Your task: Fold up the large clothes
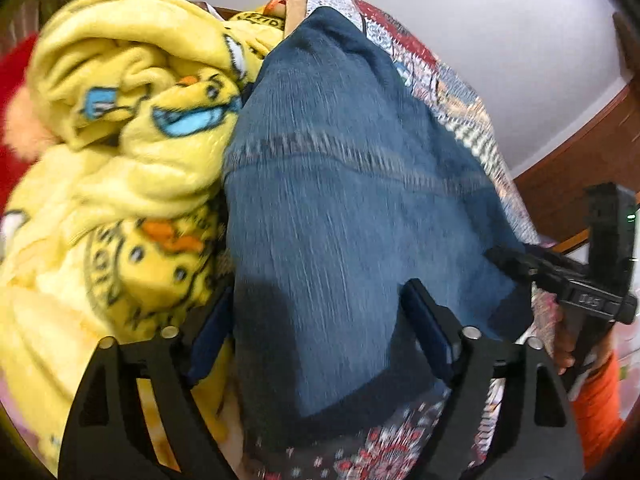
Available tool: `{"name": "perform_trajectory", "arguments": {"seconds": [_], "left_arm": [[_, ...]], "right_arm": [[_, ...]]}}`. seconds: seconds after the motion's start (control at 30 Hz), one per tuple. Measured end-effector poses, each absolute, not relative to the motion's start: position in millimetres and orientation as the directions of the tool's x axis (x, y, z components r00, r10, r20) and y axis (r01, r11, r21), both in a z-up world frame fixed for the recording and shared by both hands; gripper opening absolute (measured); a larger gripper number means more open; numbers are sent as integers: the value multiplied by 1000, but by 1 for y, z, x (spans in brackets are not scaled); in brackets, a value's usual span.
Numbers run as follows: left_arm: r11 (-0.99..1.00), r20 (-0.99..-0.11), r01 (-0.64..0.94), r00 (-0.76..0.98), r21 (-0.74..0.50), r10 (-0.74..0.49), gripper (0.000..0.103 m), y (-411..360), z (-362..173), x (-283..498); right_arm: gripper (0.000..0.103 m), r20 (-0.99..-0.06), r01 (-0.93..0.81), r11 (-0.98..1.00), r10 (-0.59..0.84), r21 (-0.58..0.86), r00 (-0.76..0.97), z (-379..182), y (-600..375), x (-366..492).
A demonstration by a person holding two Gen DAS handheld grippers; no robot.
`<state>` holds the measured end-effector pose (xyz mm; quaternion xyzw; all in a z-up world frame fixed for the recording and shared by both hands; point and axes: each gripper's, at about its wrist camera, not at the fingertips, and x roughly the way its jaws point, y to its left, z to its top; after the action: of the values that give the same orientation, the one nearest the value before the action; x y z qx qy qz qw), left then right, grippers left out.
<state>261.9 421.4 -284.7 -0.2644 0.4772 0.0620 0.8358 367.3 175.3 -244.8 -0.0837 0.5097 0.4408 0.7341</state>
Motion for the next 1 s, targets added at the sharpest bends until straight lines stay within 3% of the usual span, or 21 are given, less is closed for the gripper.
{"name": "perform_trajectory", "arguments": {"seconds": [0.1, 0.3, 0.43, 0.57, 0.77, 1.0], "left_arm": [[891, -855, -354, 515, -284, -68, 86, 398, -283, 243], [903, -865, -393, 499, -172, 53, 86, 370, -271, 218], [926, -825, -369, 544, -75, 150, 85, 345, -221, 194], [939, -711, -342, 670, -38, 215, 85, 318, -153, 166], [948, -487, -308, 842, -83, 230, 86, 274, -51, 106], [951, -249, -306, 926, -49, 285, 86, 213, 6, 34]], "right_arm": [[78, -817, -744, 604, 559, 284, 142, -239, 157, 352], [78, -848, -744, 648, 477, 162, 231, -233, 136, 329], [78, -794, -738, 650, 540, 182, 280, -195, 110, 310], [78, -690, -752, 633, 629, 186, 358, -139, 87, 286], [78, -509, -793, 583, 744, 179, 432, -59, 50, 233], [78, -272, -834, 536, 829, 133, 489, -4, 9, 156]]}}
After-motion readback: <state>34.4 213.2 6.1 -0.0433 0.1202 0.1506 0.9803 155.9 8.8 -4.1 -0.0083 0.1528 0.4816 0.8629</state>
